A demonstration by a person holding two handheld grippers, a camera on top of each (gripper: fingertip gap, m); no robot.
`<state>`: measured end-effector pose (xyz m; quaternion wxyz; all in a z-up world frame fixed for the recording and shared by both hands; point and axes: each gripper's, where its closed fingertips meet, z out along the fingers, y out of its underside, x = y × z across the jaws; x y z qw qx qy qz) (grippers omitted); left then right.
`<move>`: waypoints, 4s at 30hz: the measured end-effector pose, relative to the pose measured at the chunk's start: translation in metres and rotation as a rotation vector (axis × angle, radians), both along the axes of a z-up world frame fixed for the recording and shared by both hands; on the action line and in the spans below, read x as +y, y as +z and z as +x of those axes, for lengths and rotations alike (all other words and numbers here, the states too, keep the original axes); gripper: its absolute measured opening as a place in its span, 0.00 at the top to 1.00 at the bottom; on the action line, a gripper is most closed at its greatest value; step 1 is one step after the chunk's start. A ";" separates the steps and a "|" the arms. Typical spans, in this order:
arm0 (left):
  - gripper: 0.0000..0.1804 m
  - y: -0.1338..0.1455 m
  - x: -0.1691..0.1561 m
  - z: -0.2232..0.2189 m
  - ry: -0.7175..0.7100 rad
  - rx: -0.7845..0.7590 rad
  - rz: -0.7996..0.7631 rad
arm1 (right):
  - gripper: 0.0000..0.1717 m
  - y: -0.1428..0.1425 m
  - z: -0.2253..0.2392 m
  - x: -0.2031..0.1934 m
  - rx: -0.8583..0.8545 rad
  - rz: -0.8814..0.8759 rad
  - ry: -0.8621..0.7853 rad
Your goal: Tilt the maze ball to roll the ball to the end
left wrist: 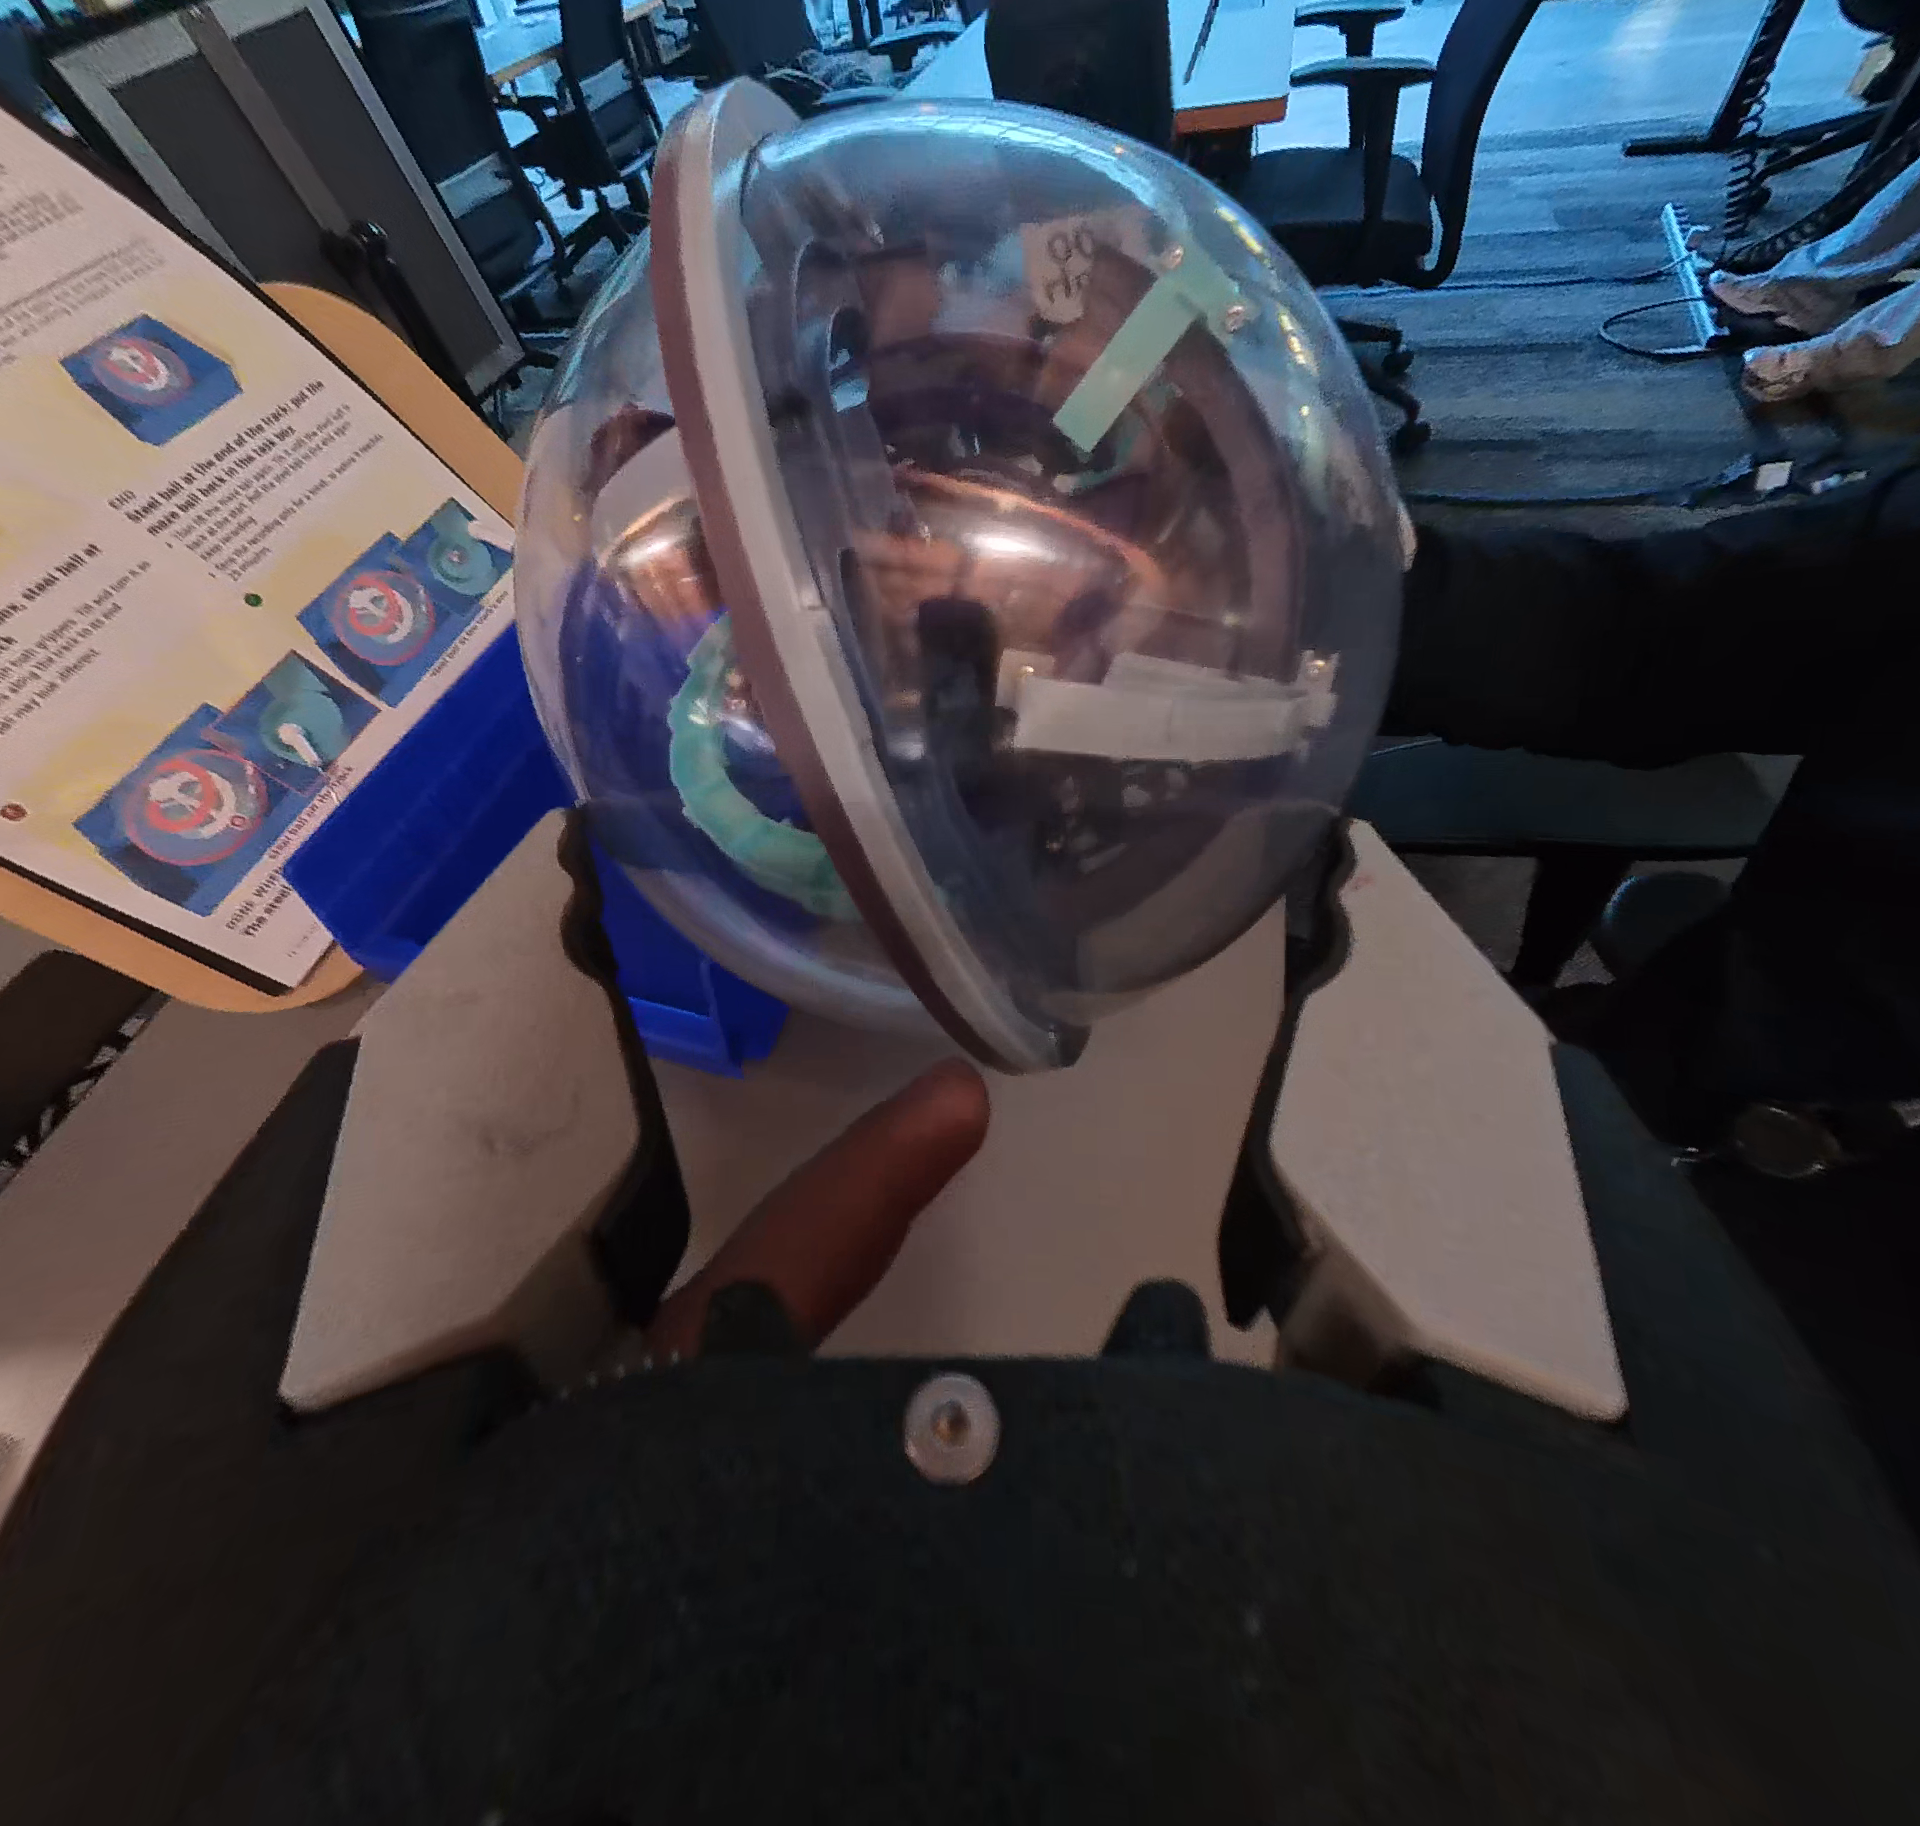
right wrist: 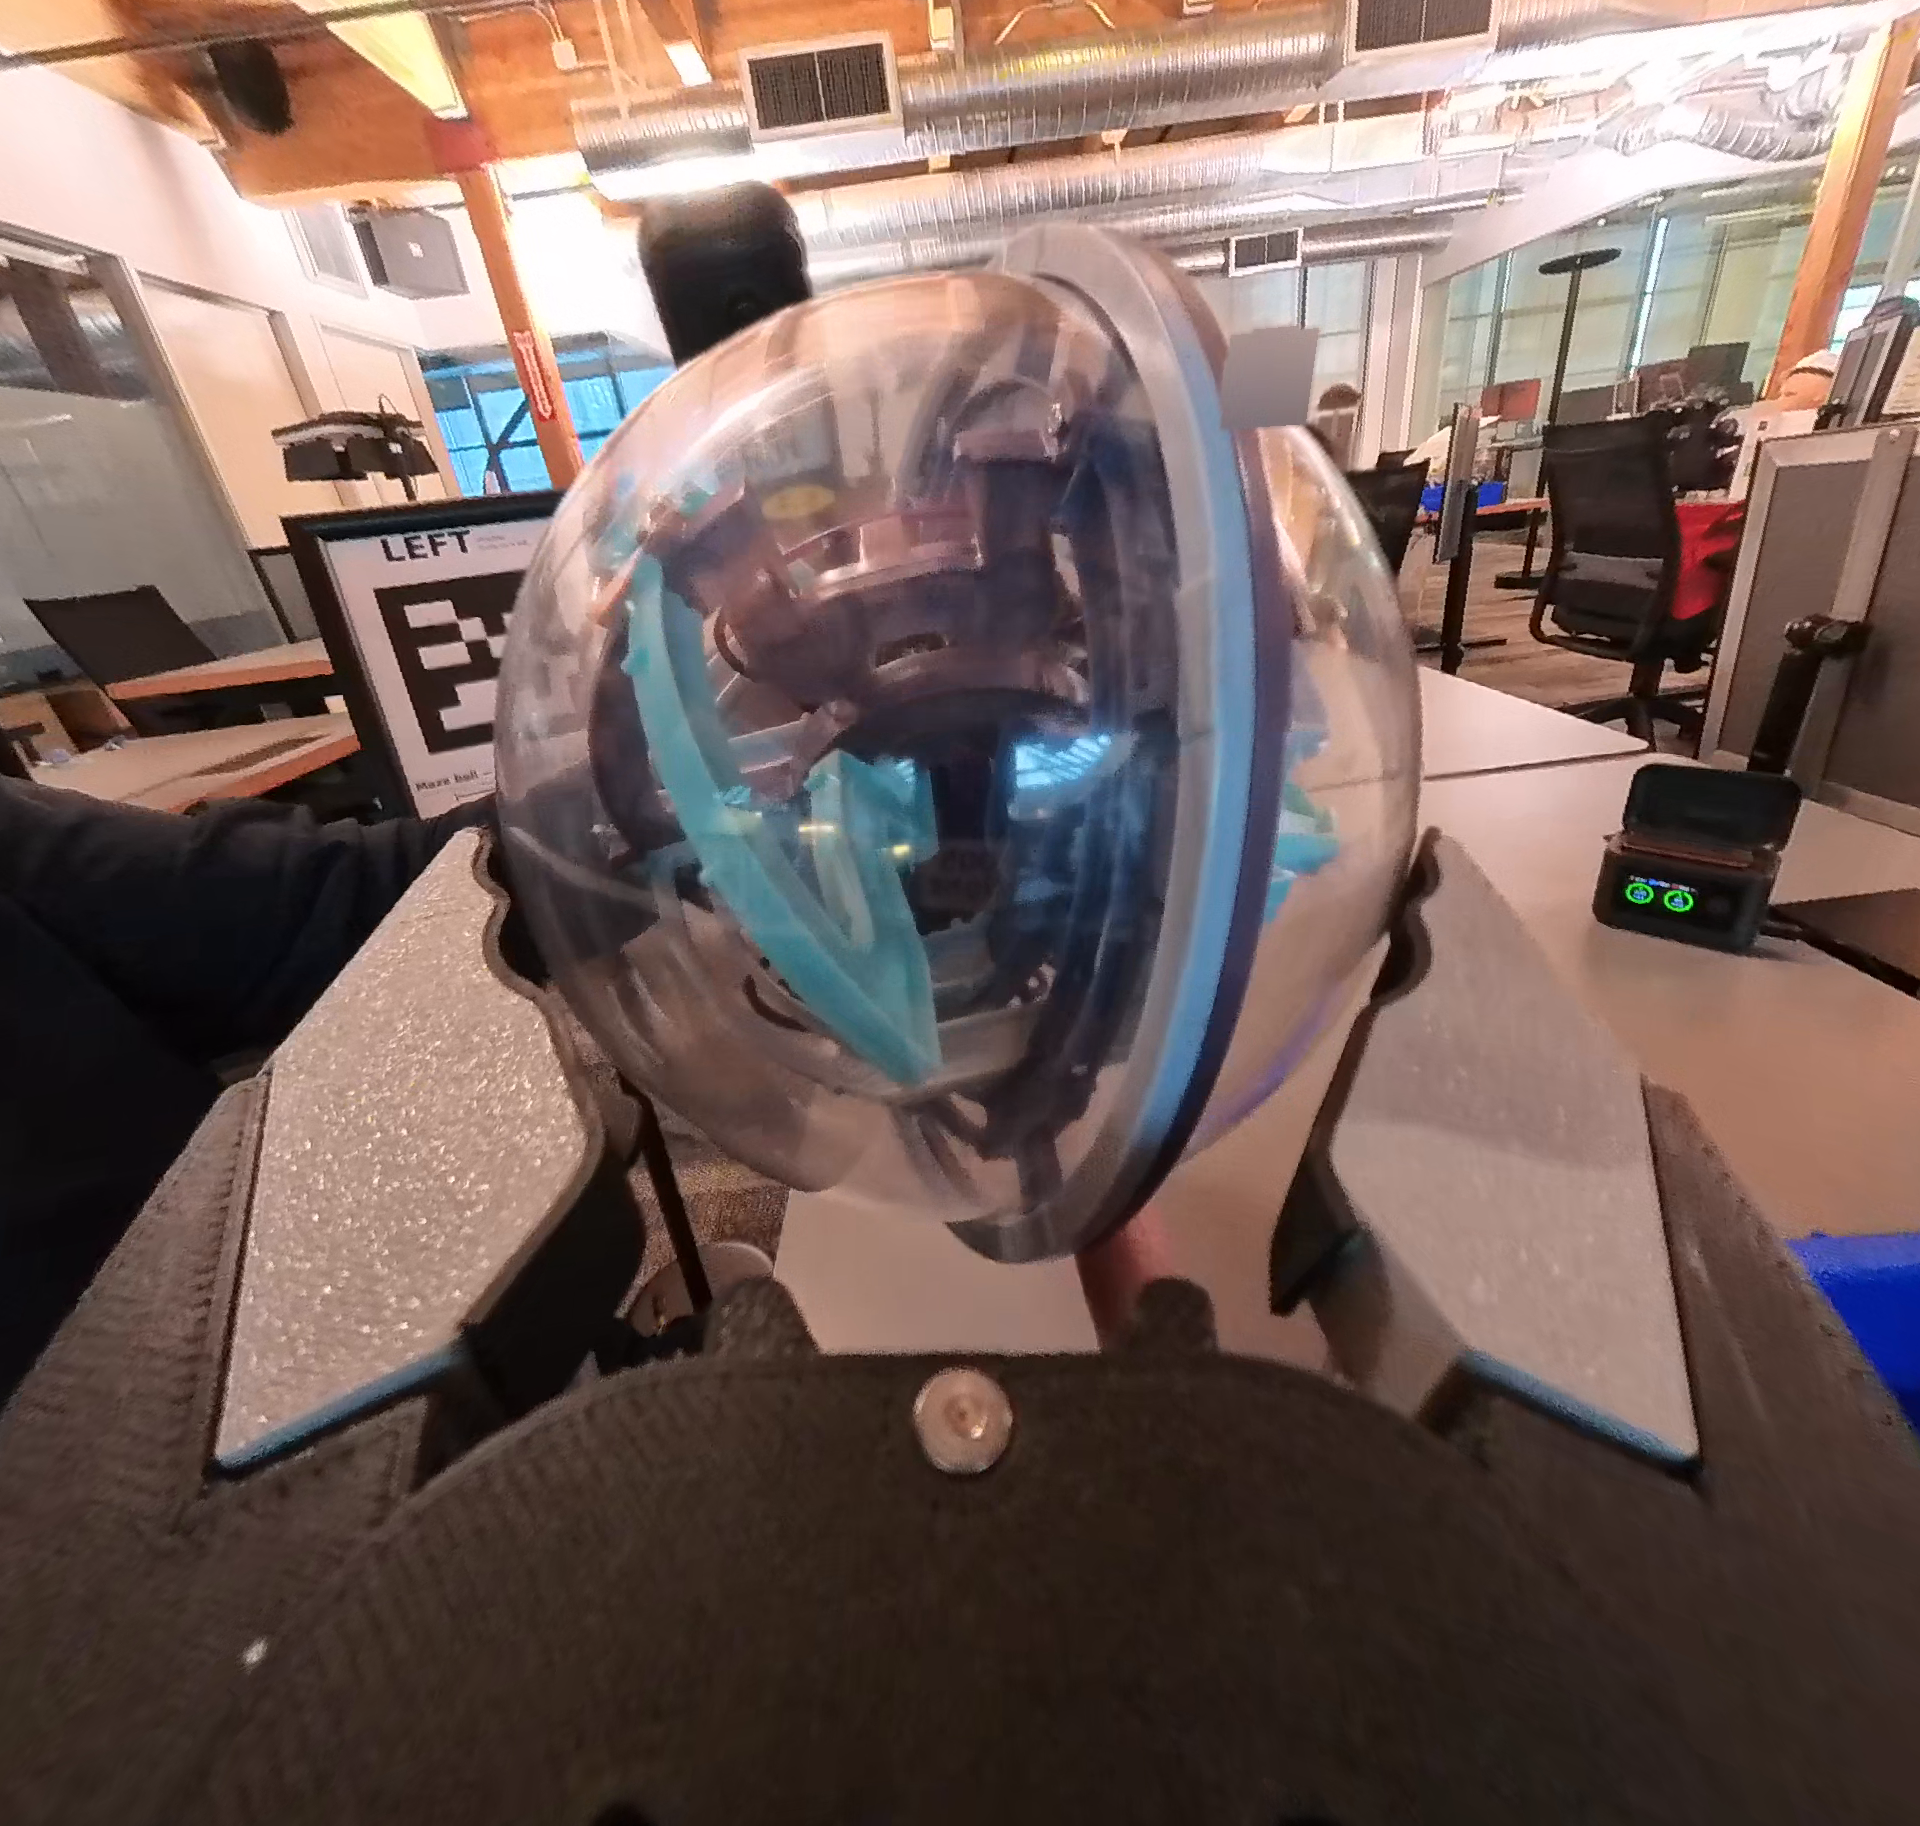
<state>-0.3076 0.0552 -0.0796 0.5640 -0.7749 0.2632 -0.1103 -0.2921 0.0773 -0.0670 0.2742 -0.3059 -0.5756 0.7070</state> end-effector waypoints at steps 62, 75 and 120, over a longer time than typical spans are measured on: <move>0.25 0.105 -0.011 -0.001 0.027 0.331 0.200 | 0.08 0.109 0.005 -0.017 0.380 0.147 0.003; 0.24 0.090 -0.010 -0.003 0.039 0.295 0.165 | 0.08 0.096 0.002 -0.016 0.346 0.106 0.007; 0.19 -0.063 -0.017 0.020 0.096 -0.318 -0.060 | 0.09 -0.056 0.005 -0.023 -0.220 -0.269 0.068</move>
